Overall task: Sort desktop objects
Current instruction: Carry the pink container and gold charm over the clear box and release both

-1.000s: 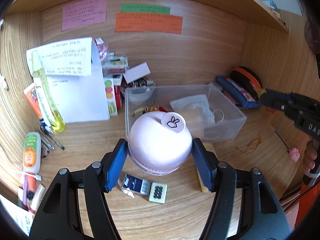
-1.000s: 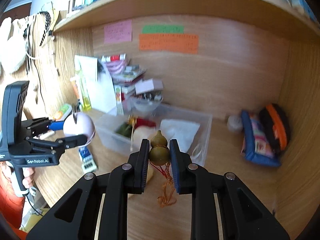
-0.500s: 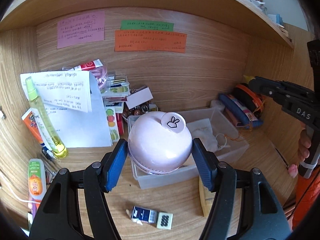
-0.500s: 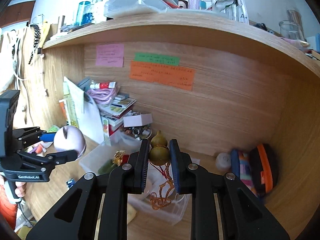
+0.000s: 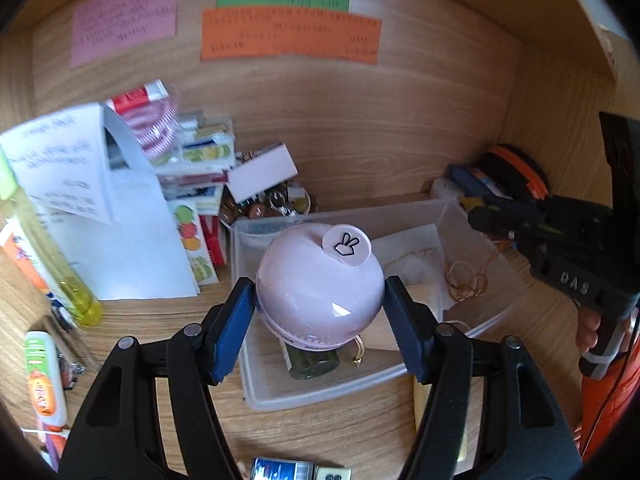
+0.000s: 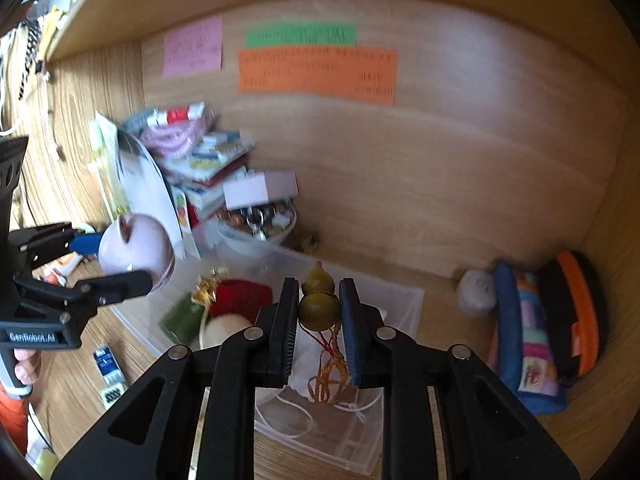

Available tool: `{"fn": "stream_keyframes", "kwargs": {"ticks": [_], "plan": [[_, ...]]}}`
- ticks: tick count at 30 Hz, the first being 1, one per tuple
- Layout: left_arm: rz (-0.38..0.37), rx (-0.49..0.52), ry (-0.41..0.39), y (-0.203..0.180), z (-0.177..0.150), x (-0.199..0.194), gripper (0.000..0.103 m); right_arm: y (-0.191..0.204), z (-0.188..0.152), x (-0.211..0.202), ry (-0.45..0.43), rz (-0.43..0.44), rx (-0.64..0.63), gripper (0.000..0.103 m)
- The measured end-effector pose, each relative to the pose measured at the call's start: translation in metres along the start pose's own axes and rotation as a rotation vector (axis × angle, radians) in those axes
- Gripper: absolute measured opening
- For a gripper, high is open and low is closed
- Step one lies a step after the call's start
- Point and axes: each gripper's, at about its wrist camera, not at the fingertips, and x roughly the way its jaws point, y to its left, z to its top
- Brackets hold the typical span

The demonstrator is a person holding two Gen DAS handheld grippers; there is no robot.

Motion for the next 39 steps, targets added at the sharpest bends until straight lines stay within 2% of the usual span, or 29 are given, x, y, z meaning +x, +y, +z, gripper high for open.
{"fn": "stream_keyframes", "kwargs": {"ticks": [8, 20, 26, 31, 36, 39], "plan": [[-0.007, -0.004, 0.045, -0.002, -0.006, 0.029, 0.065, -0.015, -0.031, 0.030, 0.080, 0.046, 0.053, 0.019], [0.012, 0.018, 0.098, -0.003, -0.016, 0.052, 0.065, -0.010, -0.043, 0.048, 0.146, 0.053, 0.011, 0.019], [0.015, 0.021, 0.097, -0.004, -0.017, 0.053, 0.065, -0.004, -0.045, 0.052, 0.159, 0.040, -0.020, 0.021], [0.011, 0.012, 0.098, -0.003, -0.017, 0.053, 0.066, -0.006, -0.044, 0.050, 0.141, -0.006, -0.026, 0.040], [0.012, 0.010, 0.093, -0.003, -0.017, 0.052, 0.067, -0.007, -0.041, 0.044, 0.107, -0.035, -0.030, 0.055], [0.023, 0.012, 0.066, -0.004, -0.016, 0.047, 0.074, -0.007, -0.039, 0.040, 0.087, -0.054, -0.036, 0.063]]}}
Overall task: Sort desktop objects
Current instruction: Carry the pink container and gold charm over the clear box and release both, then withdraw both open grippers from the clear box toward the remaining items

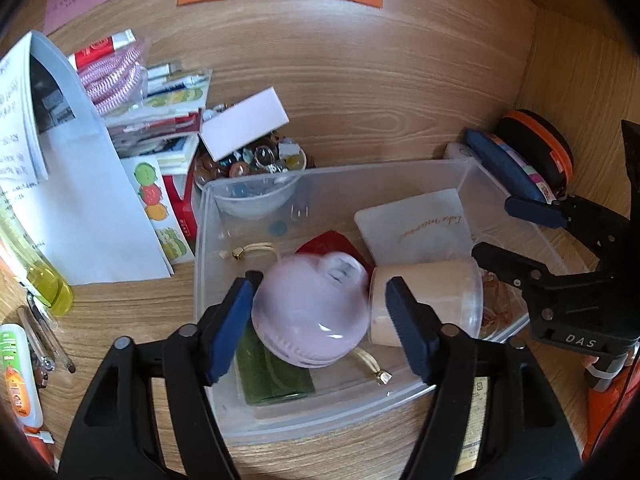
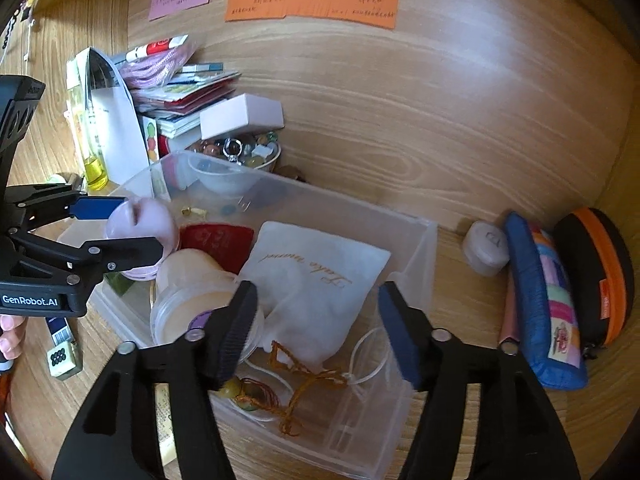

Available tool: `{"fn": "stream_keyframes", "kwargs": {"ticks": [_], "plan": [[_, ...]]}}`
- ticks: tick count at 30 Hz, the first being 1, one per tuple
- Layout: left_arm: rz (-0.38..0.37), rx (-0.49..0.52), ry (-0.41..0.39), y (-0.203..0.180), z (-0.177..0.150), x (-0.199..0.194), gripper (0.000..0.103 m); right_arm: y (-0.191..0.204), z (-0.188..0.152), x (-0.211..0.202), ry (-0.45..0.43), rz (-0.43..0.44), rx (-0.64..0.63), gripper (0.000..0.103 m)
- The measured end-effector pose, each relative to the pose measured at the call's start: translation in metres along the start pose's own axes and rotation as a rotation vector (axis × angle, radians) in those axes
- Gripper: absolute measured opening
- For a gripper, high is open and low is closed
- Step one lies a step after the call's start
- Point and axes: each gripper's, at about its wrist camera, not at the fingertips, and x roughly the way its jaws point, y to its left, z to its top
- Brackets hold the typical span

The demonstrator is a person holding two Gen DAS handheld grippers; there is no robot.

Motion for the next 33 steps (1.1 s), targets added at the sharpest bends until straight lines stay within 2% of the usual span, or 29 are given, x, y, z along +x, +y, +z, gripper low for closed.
{"fn": "stream_keyframes", "kwargs": {"ticks": [6, 11, 13, 17, 20, 33], "plan": [[0.017, 0.011, -0.024, -0.002, 0.000, -0.007, 0.076, 0.000, 0.002, -0.004, -0.020, 0.001, 0.001, 0.066], [0.038, 0.022, -0.025, -0.006, 0.004, -0.014, 0.077, -0.003, 0.005, -0.011, -0.031, 0.017, 0.023, 0.074], [0.045, 0.032, -0.042, -0.007, 0.004, -0.022, 0.077, -0.003, 0.007, -0.018, -0.041, 0.021, 0.029, 0.075], [0.068, 0.050, -0.087, -0.010, 0.005, -0.042, 0.088, 0.000, 0.012, -0.035, -0.069, 0.027, 0.029, 0.077], [0.078, 0.054, -0.124, -0.010, 0.005, -0.059, 0.091, 0.005, 0.013, -0.049, -0.089, 0.016, 0.024, 0.083], [0.093, 0.023, -0.192, -0.005, -0.020, -0.129, 0.097, 0.028, 0.003, -0.115, -0.168, 0.012, 0.025, 0.088]]}}
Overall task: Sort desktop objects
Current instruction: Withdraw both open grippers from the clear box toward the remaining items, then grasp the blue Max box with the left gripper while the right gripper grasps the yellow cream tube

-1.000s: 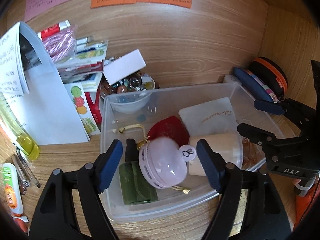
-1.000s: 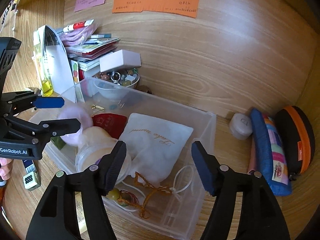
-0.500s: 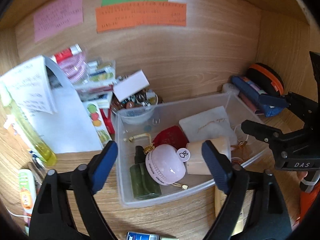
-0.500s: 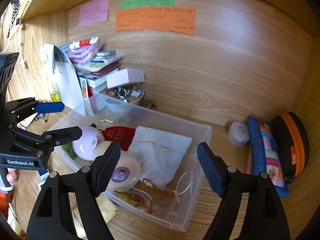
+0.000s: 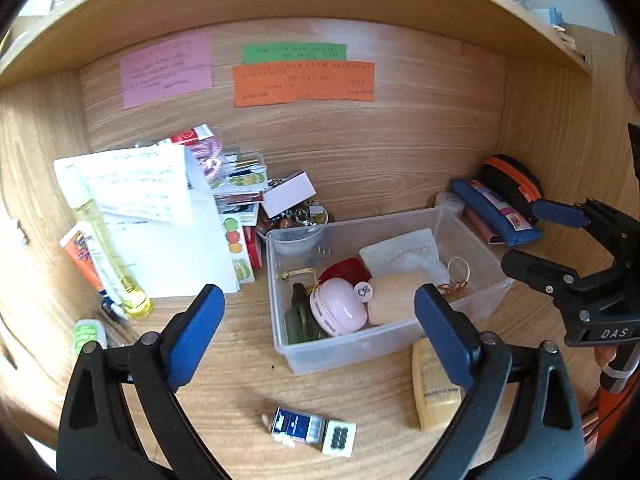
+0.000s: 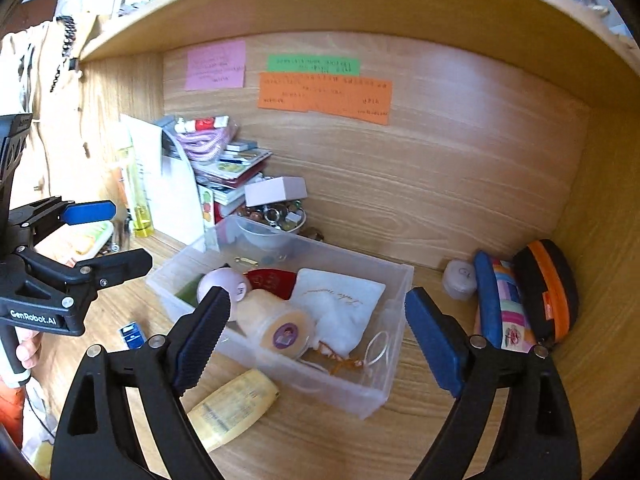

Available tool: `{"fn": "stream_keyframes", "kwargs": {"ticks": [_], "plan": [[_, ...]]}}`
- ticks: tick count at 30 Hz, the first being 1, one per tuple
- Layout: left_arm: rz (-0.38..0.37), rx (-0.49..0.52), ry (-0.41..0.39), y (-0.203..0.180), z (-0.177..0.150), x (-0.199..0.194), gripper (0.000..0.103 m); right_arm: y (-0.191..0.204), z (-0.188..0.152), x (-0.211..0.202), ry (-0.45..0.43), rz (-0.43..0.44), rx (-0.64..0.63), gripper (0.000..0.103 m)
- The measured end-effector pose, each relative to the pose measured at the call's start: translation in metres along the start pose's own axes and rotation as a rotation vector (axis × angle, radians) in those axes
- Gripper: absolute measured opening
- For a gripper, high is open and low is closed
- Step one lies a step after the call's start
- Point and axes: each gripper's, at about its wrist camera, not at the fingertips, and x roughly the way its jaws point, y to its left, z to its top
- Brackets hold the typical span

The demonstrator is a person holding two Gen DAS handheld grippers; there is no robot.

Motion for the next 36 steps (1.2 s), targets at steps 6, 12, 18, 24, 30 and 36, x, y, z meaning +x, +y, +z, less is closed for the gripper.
{"fn": "stream_keyframes", "kwargs": {"ticks": [6, 12, 18, 24, 30, 36], "plan": [[0.011, -0.026, 0.015, 0.010, -0.016, -0.017, 0.097, 0.020, -0.013, -0.017, 0.002, 0.003, -0.013, 0.089], [0.038, -0.023, 0.058, 0.017, -0.043, -0.020, 0.097, 0.033, -0.031, -0.022, 0.025, 0.016, -0.007, 0.090], [0.053, -0.032, 0.139, 0.031, -0.073, -0.003, 0.097, 0.043, -0.055, -0.010, 0.088, 0.036, 0.009, 0.090], [0.015, -0.054, 0.224, 0.044, -0.098, 0.018, 0.077, 0.049, -0.079, 0.010, 0.182, 0.054, 0.028, 0.090], [-0.022, -0.067, 0.289, 0.046, -0.108, 0.037, 0.059, 0.054, -0.098, 0.029, 0.257, 0.085, 0.049, 0.090], [-0.055, -0.056, 0.320, 0.042, -0.106, 0.053, 0.054, 0.059, -0.104, 0.041, 0.296, 0.106, 0.044, 0.090]]}}
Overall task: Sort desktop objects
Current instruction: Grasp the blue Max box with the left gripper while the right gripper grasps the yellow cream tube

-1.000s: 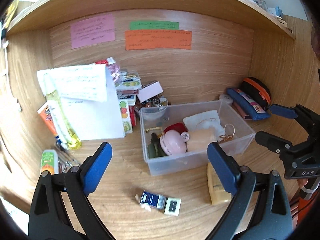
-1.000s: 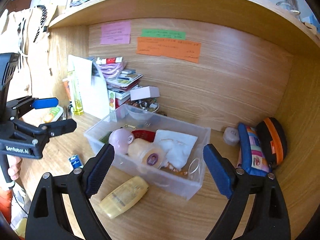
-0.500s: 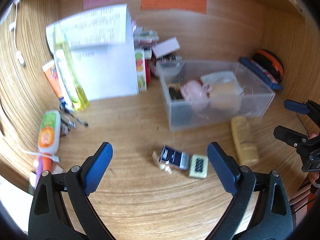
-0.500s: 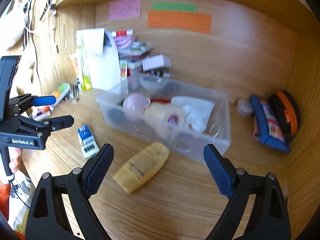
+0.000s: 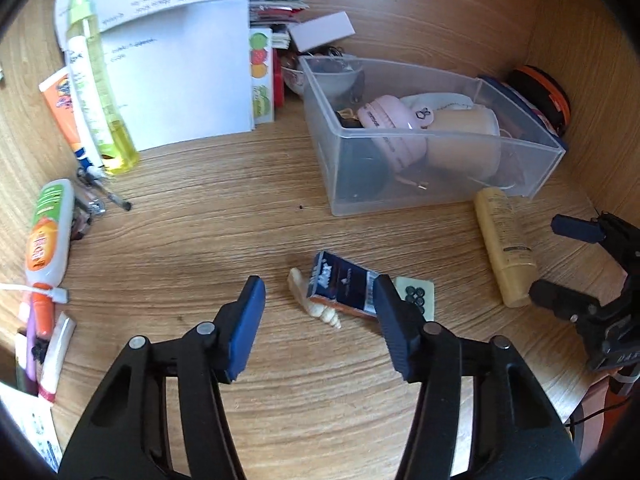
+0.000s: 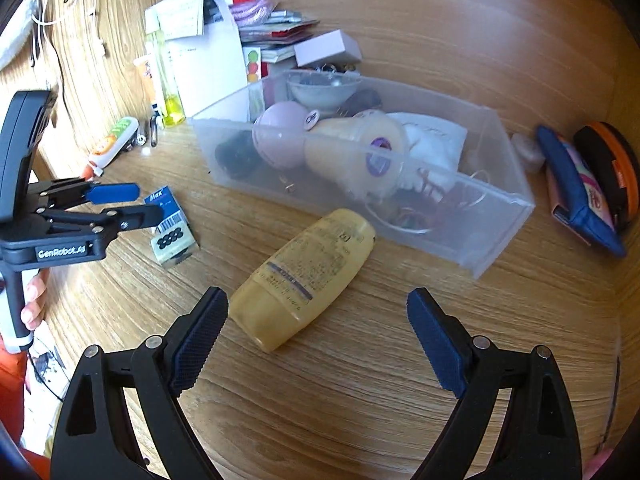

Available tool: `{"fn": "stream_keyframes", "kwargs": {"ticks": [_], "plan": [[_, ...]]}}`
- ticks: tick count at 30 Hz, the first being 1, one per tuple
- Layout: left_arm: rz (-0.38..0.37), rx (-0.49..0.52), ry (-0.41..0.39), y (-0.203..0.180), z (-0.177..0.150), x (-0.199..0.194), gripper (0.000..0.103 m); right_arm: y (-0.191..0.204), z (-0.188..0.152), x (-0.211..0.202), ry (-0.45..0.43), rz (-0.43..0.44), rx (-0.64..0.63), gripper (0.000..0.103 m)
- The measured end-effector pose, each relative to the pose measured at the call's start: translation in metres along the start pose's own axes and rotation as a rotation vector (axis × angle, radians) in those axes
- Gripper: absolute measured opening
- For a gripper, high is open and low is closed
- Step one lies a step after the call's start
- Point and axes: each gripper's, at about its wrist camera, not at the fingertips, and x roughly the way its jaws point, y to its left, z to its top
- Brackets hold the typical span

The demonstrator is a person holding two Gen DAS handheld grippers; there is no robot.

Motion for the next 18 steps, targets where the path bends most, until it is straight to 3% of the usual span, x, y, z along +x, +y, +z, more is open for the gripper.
{"fn": "stream_keyframes", "kwargs": {"ticks": [5, 14, 18], "plan": [[-0.041, 0.024, 0.032, -0.007, 0.006, 0.008, 0.039, 0.005, 0.003, 0.010, 0.026, -0.005, -0.019, 0.090], [-0.052, 0.047, 0.022, -0.011, 0.008, 0.009, 0.037, 0.005, 0.011, 0.033, 0.070, 0.030, 0.008, 0.090], [-0.054, 0.071, -0.005, -0.014, 0.011, 0.006, 0.027, 0.002, 0.013, 0.035, 0.060, 0.064, 0.038, 0.071]]}}
